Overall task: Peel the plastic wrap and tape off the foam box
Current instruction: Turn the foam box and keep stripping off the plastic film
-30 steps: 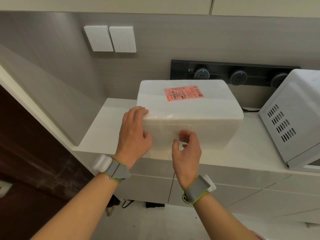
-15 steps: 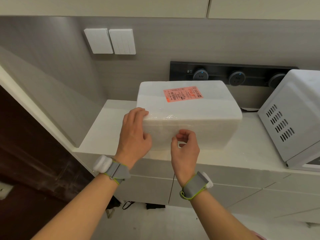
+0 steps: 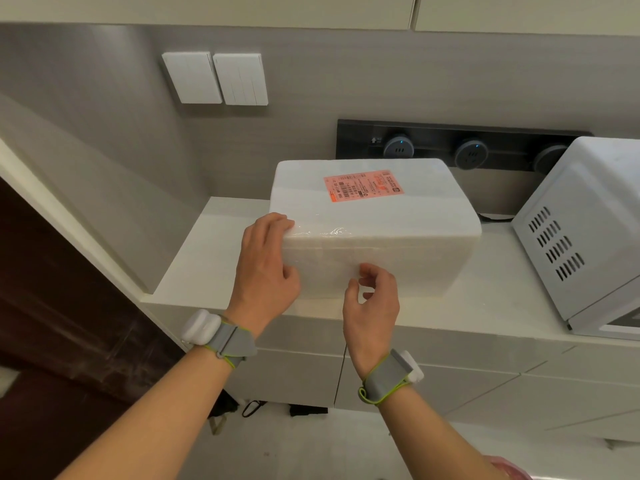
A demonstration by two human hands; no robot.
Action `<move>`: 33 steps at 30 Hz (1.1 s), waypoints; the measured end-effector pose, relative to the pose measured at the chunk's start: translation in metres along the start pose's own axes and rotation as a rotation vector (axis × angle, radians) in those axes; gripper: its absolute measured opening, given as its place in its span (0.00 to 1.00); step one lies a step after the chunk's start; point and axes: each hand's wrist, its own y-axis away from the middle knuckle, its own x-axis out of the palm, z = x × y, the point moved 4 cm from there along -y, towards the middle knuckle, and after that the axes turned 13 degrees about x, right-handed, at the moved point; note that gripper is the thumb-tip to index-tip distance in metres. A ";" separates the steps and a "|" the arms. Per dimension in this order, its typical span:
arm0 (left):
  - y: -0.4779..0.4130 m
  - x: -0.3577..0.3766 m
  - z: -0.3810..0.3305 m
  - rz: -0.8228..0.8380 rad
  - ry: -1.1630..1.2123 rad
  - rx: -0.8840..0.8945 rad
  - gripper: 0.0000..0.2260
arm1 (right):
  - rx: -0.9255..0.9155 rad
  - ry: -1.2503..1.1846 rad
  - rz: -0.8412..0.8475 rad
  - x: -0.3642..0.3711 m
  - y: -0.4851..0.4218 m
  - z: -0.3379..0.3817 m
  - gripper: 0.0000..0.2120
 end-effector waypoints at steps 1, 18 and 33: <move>0.000 0.000 0.000 -0.003 0.001 -0.002 0.29 | -0.005 0.004 0.001 0.000 0.000 0.000 0.12; 0.001 0.003 0.002 -0.007 0.007 0.007 0.29 | 0.009 -0.002 0.039 0.009 0.001 0.003 0.09; 0.002 0.004 0.003 -0.016 0.003 0.015 0.29 | -0.041 0.014 0.007 0.010 0.005 0.004 0.10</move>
